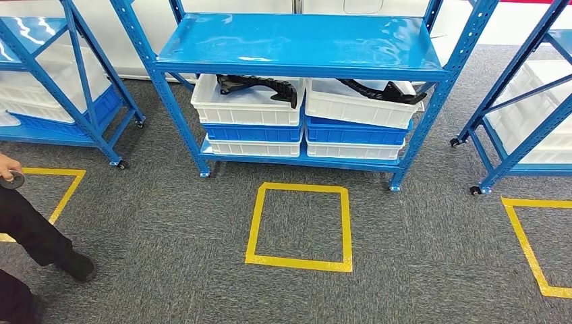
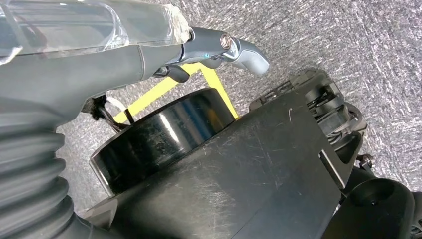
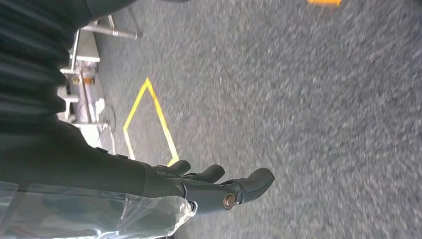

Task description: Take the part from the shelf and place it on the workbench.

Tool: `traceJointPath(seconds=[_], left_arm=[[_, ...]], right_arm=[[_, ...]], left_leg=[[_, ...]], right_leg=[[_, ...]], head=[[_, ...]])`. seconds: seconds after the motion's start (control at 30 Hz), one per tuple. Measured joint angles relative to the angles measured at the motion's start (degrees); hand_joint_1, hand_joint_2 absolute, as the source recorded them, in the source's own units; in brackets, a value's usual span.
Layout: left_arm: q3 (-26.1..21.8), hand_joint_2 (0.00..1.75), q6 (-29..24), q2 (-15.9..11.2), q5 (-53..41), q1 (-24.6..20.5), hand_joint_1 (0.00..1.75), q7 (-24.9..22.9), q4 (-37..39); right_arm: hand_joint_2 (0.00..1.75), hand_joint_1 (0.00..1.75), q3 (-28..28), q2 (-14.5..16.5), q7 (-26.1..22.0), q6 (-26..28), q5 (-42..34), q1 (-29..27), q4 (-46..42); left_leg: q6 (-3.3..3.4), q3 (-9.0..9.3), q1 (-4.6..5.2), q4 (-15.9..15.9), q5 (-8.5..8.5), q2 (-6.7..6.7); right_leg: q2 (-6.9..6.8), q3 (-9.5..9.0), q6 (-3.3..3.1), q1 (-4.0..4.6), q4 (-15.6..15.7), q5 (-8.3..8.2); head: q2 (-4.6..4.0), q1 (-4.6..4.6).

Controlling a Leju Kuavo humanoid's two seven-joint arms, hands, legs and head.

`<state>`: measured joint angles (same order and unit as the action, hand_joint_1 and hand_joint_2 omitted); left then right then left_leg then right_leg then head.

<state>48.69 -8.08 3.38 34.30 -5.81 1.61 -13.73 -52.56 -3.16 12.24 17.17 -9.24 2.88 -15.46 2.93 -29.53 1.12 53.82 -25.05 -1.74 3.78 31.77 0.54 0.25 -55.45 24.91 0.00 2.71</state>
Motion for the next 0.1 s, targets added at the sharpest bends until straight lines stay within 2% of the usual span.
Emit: traceJointPath(seconds=[0.1], left_arm=[[-2.9, 1.75, 0.6, 0.0, -2.6, 0.5, 0.00, -0.1, -0.4]], right_arm=[[1.75, 0.00, 2.8, 0.2, -1.0, -1.3, 0.7, -0.8, -0.1]], left_leg=[[0.00, 0.00, 0.00, 0.0, 0.00, 0.00]], right_leg=[[0.00, -0.01, 0.00, 0.00, 0.0, 0.00]], head=[[0.00, 0.00]])
